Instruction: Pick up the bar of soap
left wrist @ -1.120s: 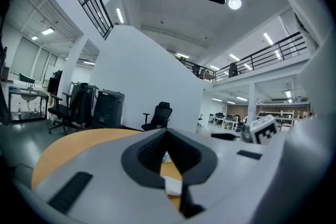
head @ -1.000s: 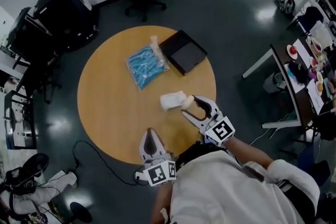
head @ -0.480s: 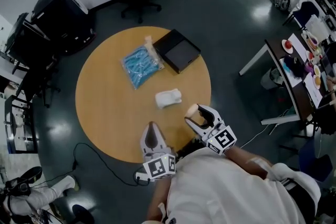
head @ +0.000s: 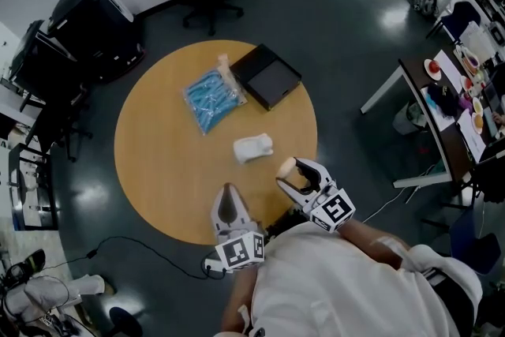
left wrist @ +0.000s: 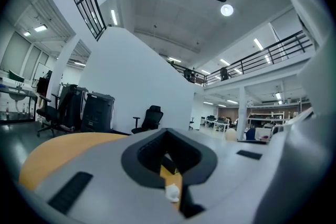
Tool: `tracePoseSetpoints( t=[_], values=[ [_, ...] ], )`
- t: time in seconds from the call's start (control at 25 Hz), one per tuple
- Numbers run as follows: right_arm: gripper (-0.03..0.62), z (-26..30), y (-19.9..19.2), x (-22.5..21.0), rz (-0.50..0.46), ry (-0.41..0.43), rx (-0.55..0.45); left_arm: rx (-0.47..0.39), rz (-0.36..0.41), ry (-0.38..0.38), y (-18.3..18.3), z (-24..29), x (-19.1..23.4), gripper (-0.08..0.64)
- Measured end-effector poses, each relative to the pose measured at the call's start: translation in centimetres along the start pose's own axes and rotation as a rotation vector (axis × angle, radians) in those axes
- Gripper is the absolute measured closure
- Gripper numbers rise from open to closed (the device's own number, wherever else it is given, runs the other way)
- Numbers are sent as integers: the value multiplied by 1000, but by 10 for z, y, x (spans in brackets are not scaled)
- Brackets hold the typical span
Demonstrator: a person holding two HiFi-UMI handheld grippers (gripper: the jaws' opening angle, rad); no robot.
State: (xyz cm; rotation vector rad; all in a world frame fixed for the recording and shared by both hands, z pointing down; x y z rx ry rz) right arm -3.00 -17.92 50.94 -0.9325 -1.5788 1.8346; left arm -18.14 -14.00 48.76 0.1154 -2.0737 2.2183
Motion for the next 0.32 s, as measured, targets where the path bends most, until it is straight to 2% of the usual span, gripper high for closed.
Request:
tracePoseSetpoints(
  t=[0.32],
  values=[
    [334,2,1,0,-10,19,0,3,-2,0,0,3,-3,554]
  ],
)
Point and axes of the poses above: the fingertips, and each gripper's own axes: z forward along the fingers, x to its left, y out of its top, the point moved 1 cm from there along -z, backward along the fingers, and after that the axes turned 2 degrees about z, right-handed, at the moved point
